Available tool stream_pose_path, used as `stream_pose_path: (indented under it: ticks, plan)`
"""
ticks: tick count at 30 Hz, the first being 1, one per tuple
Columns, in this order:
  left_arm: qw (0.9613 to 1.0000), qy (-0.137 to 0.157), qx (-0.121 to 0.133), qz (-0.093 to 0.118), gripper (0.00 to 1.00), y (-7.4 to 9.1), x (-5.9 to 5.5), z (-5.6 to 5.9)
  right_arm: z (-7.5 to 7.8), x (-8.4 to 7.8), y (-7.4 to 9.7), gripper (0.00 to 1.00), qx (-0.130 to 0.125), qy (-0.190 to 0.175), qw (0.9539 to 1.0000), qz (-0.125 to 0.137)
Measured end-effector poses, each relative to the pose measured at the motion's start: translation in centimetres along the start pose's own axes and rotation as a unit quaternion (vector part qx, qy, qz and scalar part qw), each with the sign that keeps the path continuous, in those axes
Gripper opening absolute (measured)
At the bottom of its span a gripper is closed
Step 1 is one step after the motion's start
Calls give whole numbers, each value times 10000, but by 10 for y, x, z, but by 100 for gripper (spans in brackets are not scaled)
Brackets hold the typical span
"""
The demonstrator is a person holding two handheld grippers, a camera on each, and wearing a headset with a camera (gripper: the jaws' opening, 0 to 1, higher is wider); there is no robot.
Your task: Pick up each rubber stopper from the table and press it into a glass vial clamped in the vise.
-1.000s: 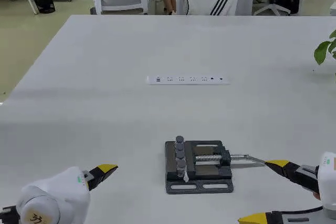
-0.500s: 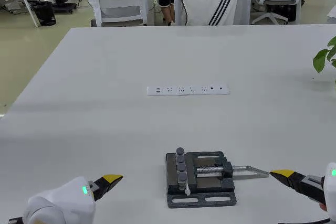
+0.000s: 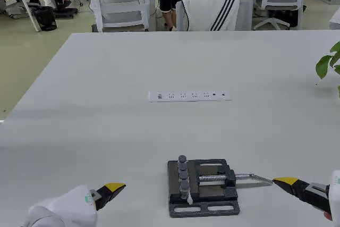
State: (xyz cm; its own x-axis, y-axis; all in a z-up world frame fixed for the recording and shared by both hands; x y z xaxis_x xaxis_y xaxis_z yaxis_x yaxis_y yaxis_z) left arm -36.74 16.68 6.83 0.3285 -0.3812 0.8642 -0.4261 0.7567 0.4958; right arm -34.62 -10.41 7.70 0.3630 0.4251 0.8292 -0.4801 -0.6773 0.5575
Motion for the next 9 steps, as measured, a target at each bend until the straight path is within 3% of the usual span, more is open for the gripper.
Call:
stream_pose_path:
  ticks: [9]
  plan:
    - [10000, 2, 1, 12, 99, -1, 3, 3, 0, 1, 1, 89, 8, 11, 10000, 13]
Point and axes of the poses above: the centre of the closed fingertips' face, and the gripper's own axes: y roughly backward along the fingers, z roughly to its right, x roughly out of its top, the point moved 5 cm from there along y, roughly backward along the fingers, and after that the axes turned 4 degrees about -x, right-handed, at the moved point
